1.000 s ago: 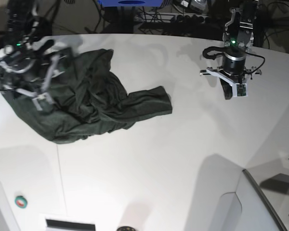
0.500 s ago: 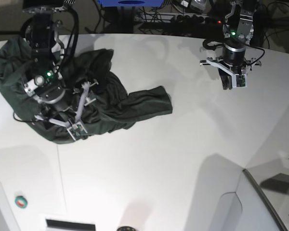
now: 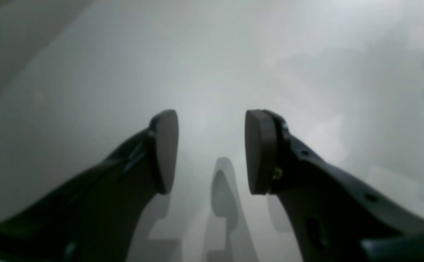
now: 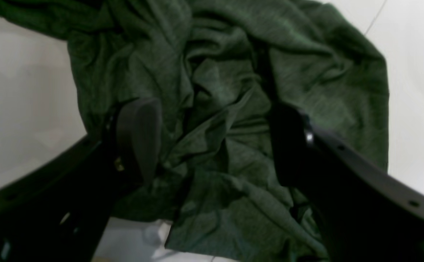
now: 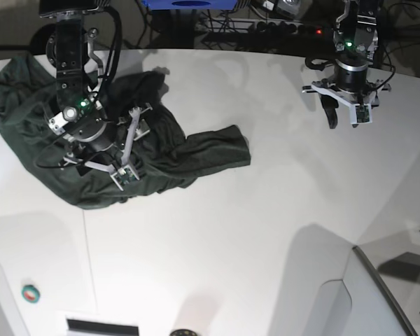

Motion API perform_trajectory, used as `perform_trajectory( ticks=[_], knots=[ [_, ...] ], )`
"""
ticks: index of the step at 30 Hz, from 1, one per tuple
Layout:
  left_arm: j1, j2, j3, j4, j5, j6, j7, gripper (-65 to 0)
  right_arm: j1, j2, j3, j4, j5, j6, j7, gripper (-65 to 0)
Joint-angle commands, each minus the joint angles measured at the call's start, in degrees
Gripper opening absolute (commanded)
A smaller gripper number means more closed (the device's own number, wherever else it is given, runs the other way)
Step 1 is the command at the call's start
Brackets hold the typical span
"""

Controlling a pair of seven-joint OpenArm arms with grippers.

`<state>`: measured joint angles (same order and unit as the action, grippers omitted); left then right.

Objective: Layout the t-shirt on the table in an organized manner, then fold the t-shirt properly
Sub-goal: 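Grasp a fold of the shirt with the right gripper and lift it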

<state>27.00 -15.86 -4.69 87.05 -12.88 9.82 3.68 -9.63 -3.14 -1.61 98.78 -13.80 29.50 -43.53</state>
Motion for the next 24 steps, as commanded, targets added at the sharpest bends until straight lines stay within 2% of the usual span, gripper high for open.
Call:
perform_trajectory(
  ticks=[1, 6, 15, 19, 20, 22, 24],
  knots=[
    [0.29, -0.71, -0.28, 0.73, 0.18, 0.15, -1.53, -36.0, 0.27, -0.07, -0.02, 1.13, 0.22, -0.44, 1.02, -21.8],
    [0.12, -0.54, -0.28, 0.73, 0.18, 0.15, -1.53, -36.2, 0.09, -0.16, -0.11, 0.78, 0.22, -0.44, 1.02, -21.8],
    [0.29, -0.54, 0.07, 0.73, 0.18, 0.15, -1.53, -36.2, -0.97, -3.24, -0.20, 0.69, 0.31, -0.44, 1.20, -21.8],
    [0.47, -0.54, -0.19, 0.73, 0.18, 0.15, -1.53, -36.2, 0.97, -3.33, -1.87, -4.76, 0.31, -0.44, 1.37, -22.1],
    [0.56, -0.54, -0.19, 0.73, 0.18, 0.15, -1.53, -36.2, 1.41, -3.33, -2.13, -6.61, 0.31, -0.44, 1.46, -23.9],
    [0.56, -0.54, -0.19, 0.73, 0.18, 0.15, -1.53, -36.2, 1.76, -3.33, -2.31, -8.36, 0.31, -0.44, 1.55, -33.8],
    [0.56, -0.54, -0.19, 0.73, 0.18, 0.15, -1.53, -36.2, 1.85, -3.33, -2.31, -8.72, 0.31, -0.44, 1.55, -52.5]
  ],
)
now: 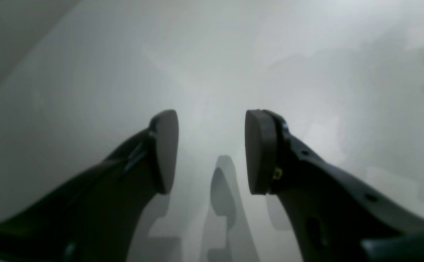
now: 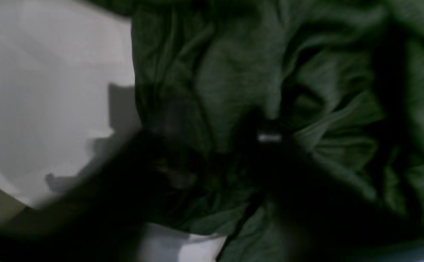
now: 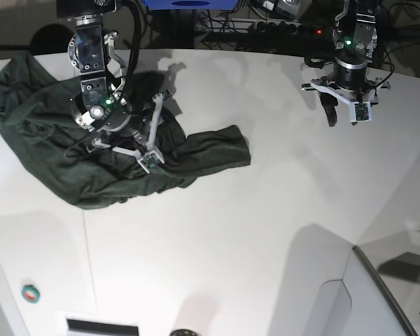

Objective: Layout the t-shirt on the table in an organized manner, then fold the t-shirt properly
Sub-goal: 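Grasp a fold of the shirt with the right gripper and lift it, then grasp a sleeve with the left gripper and stretch it away from the right gripper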

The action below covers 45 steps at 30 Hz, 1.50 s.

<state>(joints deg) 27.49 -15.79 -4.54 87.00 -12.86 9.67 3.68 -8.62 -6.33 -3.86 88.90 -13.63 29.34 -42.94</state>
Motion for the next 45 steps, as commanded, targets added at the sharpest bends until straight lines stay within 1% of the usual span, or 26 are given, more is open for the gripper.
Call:
perform_trajectory(
  ticks=[1, 2, 3, 4, 5, 6, 9, 12, 14, 17, 20, 23, 27, 29, 31, 35, 37, 38, 39, 40, 42, 44, 45],
  knots=[
    [0.08, -0.60, -0.34, 0.78, 0.16, 0.31, -1.53, -36.2, 0.67, -0.22, -0.05, 1.34, 0.13, -0.29, 0.96, -61.8],
    [0.08, -0.60, -0.34, 0.78, 0.16, 0.31, -1.53, -36.2, 0.49, -0.31, -0.05, 1.87, 0.13, -0.29, 0.96, -65.0],
    [0.16, -0.60, -0.34, 0.78, 0.16, 0.31, -1.53, -36.2, -0.04, -0.49, -0.14, 3.01, 0.13, -0.29, 0.61, -64.7],
    [0.16, -0.60, -0.34, 0.78, 0.16, 0.31, -1.53, -36.2, -1.27, -0.49, -0.23, 4.86, 0.13, -0.29, 0.61, -62.9],
    [0.16, -0.60, -0.34, 0.78, 0.16, 0.31, -1.53, -36.2, -2.50, -0.49, -0.41, 7.32, 0.13, -0.11, 0.70, -64.1],
    [0.16, -0.60, -0.34, 0.78, 0.16, 0.31, -1.53, -36.2, -3.64, -0.49, -1.64, 10.13, 0.13, -0.02, 0.43, -65.0],
    [0.08, -0.60, -0.17, 0.78, 0.16, 0.31, -1.53, -36.2, -7.07, -0.22, -5.86, 16.72, 0.13, -0.11, -0.01, -64.4],
    [-0.28, -0.60, -0.17, 0.78, 0.16, 0.31, -1.53, -36.2, -10.76, -0.13, -9.02, 19.98, 0.13, 0.15, -1.59, -64.4],
    [-0.45, -0.60, -0.17, 0.78, 0.16, 0.31, -1.53, -36.2, -13.84, -0.05, -10.69, 20.59, 0.13, 0.24, -0.89, -64.4],
    [-0.54, -0.60, -0.34, 0.78, 0.16, 0.31, -1.53, -36.2, -18.94, 1.45, -14.47, 21.73, 0.13, 1.29, 1.93, -64.4],
    [-0.54, -0.69, -0.34, 0.78, 0.16, 0.31, -1.53, -36.2, -22.01, 2.15, -18.87, 21.73, 0.13, 2.35, 2.10, -64.4],
    [-0.54, -0.69, -0.34, 0.78, 0.16, 0.31, -1.53, -36.2, -22.01, 2.15, -21.42, 18.13, 0.13, 2.53, 2.45, -64.4],
    [-1.24, -0.52, 0.27, 1.04, 0.16, 0.31, -1.35, -36.2, -18.85, 1.71, -21.50, 12.59, 0.13, 2.53, 2.10, -64.1],
    [-1.42, -0.52, 0.36, 0.95, 0.16, 0.31, -1.27, -36.2, -18.59, 1.71, -21.68, 12.42, 0.13, 2.53, 2.10, -63.6],
    [-1.42, -0.43, 0.36, 1.31, 0.16, 0.31, -1.27, -36.2, -18.59, 1.98, -21.68, 13.29, 0.13, 2.53, 2.10, -58.7],
    [-2.30, 1.77, 0.45, 1.66, 0.16, 0.31, -1.27, -36.2, -18.76, 2.15, -21.33, 16.90, -0.04, 2.35, 2.01, -41.3],
    [-3.09, 2.91, 1.85, 1.92, 0.16, 0.31, -1.18, -36.2, -18.59, 3.82, -20.54, 19.71, -0.13, 2.26, 2.01, -33.0],
    [-3.44, 3.18, 2.91, 2.19, 0.16, 0.31, -1.18, -36.2, -18.59, 4.26, -19.66, 20.94, -0.13, 2.26, 2.01, -30.0],
    [-3.53, 3.35, 4.23, 2.36, 0.16, 0.31, -1.18, -36.9, -18.41, 4.44, -18.52, 22.00, -0.13, 2.26, 2.01, -28.5],
    [-3.88, 3.53, 5.46, 2.54, 0.16, 0.31, -1.18, -38.3, -17.97, 4.53, -16.93, 22.79, -0.13, 2.26, 2.01, -28.4],
    [-5.02, 3.53, 8.80, 3.06, 0.16, 0.31, -1.18, -43.4, -16.30, 4.53, -13.42, 23.14, -0.13, 2.26, 2.01, -28.4],
    [-6.25, 3.53, 12.58, 2.98, 0.16, 0.31, -1.27, -52.7, -13.58, 4.44, -8.76, 23.05, -0.13, 2.26, 2.01, -28.4],
    [-7.22, 3.70, 14.60, 2.89, 0.16, 0.31, -1.44, -58.7, -11.99, 4.44, -6.21, 22.97, -0.04, 2.26, 2.01, -28.4]
  ],
)
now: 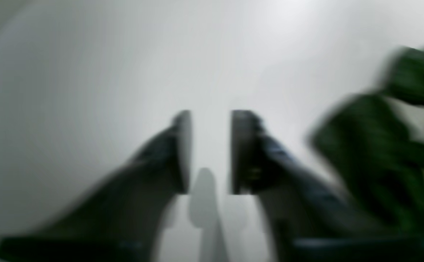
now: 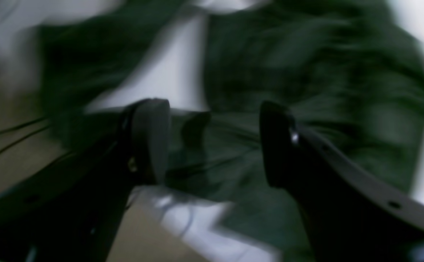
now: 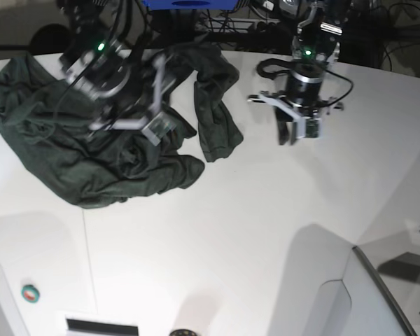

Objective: Layout the t-shirt on the table in an organized manner, then fold the t-shirt properly
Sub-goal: 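Grasp a sleeve with the left gripper and stretch it away from the right gripper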

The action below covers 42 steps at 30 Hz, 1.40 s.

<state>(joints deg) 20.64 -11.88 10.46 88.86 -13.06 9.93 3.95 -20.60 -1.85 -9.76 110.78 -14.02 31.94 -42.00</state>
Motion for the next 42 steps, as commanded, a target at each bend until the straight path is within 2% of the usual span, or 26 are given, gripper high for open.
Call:
perform_trajectory(
  ticks=[1, 5, 10, 12, 16, 17, 19, 21, 22, 23, 26, 29, 31, 35, 38, 40, 42],
  knots=[
    [-1.61, 0.41, 2.24, 0.68, 0.36, 0.04, -1.79, -65.0, 1.66, -0.04, 2.42, 1.09, 0.35, -0.34, 1.08, -28.4],
    [-6.89, 3.04, 11.21, -1.96, 0.36, 0.04, -1.79, -65.0, 7.81, -0.04, 10.77, -0.32, 0.35, -0.34, 1.08, -28.2],
    [-13.30, 7.97, 19.12, -14.18, 0.88, 0.04, -1.44, -65.0, 17.04, 0.48, 19.74, -10.96, 0.35, -0.34, 1.08, -28.2],
    [-13.74, 8.32, 19.92, -17.69, 0.97, 0.31, -1.44, -65.0, 20.29, 0.75, 22.73, -16.94, 0.35, -0.16, 1.34, -28.2],
    [-13.48, 6.82, 19.56, -19.28, 0.97, 0.40, -1.35, -65.0, 26.36, 4.62, 24.66, -31.00, 0.44, -0.08, 2.04, -29.1],
    [-13.48, 5.68, 19.56, -19.28, 0.88, 0.40, -1.35, -65.0, 27.68, 5.67, 24.66, -34.96, 0.44, -0.08, 3.10, -31.7],
    [-12.95, 3.48, 19.48, -18.93, 0.44, 0.40, -1.35, -65.0, 29.70, 6.99, 24.66, -41.38, 0.44, -0.34, 5.56, -41.3],
    [-12.60, 1.81, 18.16, -18.40, 0.44, 0.40, -1.70, -65.0, 31.72, 8.22, 24.75, -46.83, 0.44, -0.52, 7.49, -54.0],
    [-12.07, 1.81, 16.75, -18.05, 0.44, 0.40, -1.44, -65.0, 32.69, 8.75, 24.75, -49.64, 0.44, -1.48, 8.20, -59.9],
    [-11.63, 1.73, 15.34, -17.87, 0.44, 0.40, -1.53, -65.0, 33.39, 9.19, 24.92, -51.66, 0.44, -3.33, 8.81, -62.7],
    [-10.84, 1.73, 11.04, -16.64, 0.62, 0.40, -1.44, -65.0, 35.50, 9.72, 29.06, -56.14, 0.44, -10.19, 11.62, -63.2],
    [-10.58, 1.73, 8.31, -16.38, 0.88, 0.40, -1.35, -65.0, 37.87, 10.15, 32.75, -59.75, 0.44, -13.53, 13.38, -63.5],
    [-10.58, 1.73, 7.43, -16.29, 0.88, 0.40, -1.35, -65.0, 38.75, 11.12, 33.80, -60.72, 0.44, -14.23, 13.56, -63.5],
    [-11.11, 1.73, 6.90, -15.94, 0.71, 0.40, -1.53, -65.0, 39.11, 11.03, 33.89, -58.87, 0.44, -13.88, 13.65, -63.5],
    [-11.19, 1.64, 5.06, -13.12, 0.71, 0.40, -1.35, -65.0, 37.17, 9.19, 33.89, -51.13, 0.53, -13.53, 13.29, -63.3],
    [-10.49, 1.64, 1.89, -10.13, 0.53, 0.40, -1.35, -65.0, 32.86, 7.43, 33.80, -41.73, 0.53, -10.80, 13.21, -61.5],
    [-9.79, 1.64, -0.83, -6.88, 0.44, 0.40, -1.35, -65.0, 28.29, 4.97, 32.57, -32.14, 0.53, -6.05, 12.42, -54.2]
  ],
)
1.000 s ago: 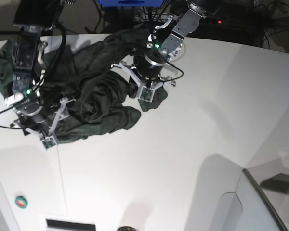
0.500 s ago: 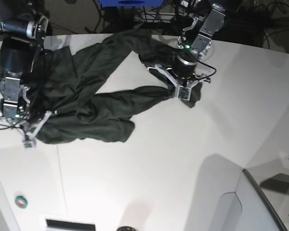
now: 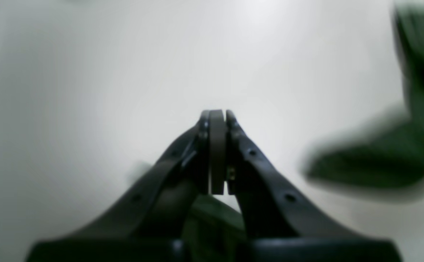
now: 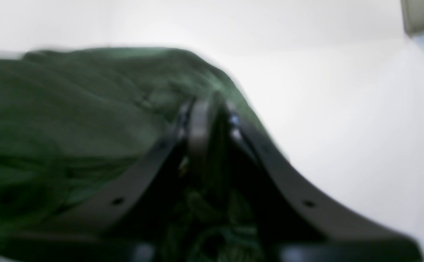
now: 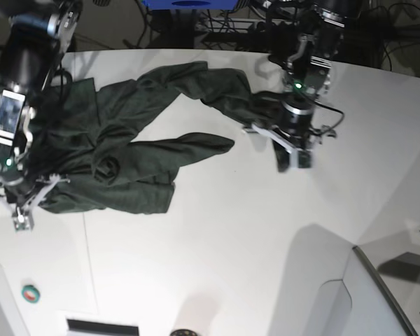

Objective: Layout the t-shirt on the table in an organized manner, then fold the t-shirt properly
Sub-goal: 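Grasp a sleeve with the left gripper and stretch it away from the right gripper, then grasp the shirt body with the right gripper and pull it toward the robot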

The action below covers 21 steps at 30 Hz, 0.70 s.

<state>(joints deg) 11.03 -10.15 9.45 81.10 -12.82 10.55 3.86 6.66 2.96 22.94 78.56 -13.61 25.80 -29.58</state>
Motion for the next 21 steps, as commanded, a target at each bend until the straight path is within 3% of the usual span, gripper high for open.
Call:
perform_trajectory(
  ticks=[1, 3, 9, 13, 18, 21],
  knots=[
    [0.62, -0.09, -1.23, 2.46, 0.29, -0.22, -1.26, -65.0, -1.16, -0.81, -1.62, 4.29, 0.11, 2.02, -0.97, -49.7],
    [1.94, -0.09, -4.75, 5.89, 0.64, -0.22, -1.26, -65.0, -5.29, -1.25, -6.28, 10.53, 0.11, 4.66, -3.25, -40.7],
    [8.62, -0.53, -16.53, 9.76, 0.20, -0.48, -1.53, -65.0, -11.09, -1.25, -19.38, 14.14, 0.11, 4.92, -6.15, -21.2],
    [13.19, -0.97, -24.18, 9.67, 0.20, -1.45, -1.70, -65.0, -10.92, -1.42, -23.07, 14.58, 0.11, 4.84, -5.98, -20.6],
    [16.80, -1.23, -32.44, 9.23, 0.20, -11.56, -1.70, -65.0, -10.66, -1.95, -32.21, 14.84, -0.15, 4.84, -6.15, -21.0],
    [17.41, -1.23, -35.69, 9.23, 0.12, -15.43, -1.70, -65.0, -10.66, -1.95, -37.49, 14.58, -0.15, 3.60, -6.33, -21.0]
  ],
)
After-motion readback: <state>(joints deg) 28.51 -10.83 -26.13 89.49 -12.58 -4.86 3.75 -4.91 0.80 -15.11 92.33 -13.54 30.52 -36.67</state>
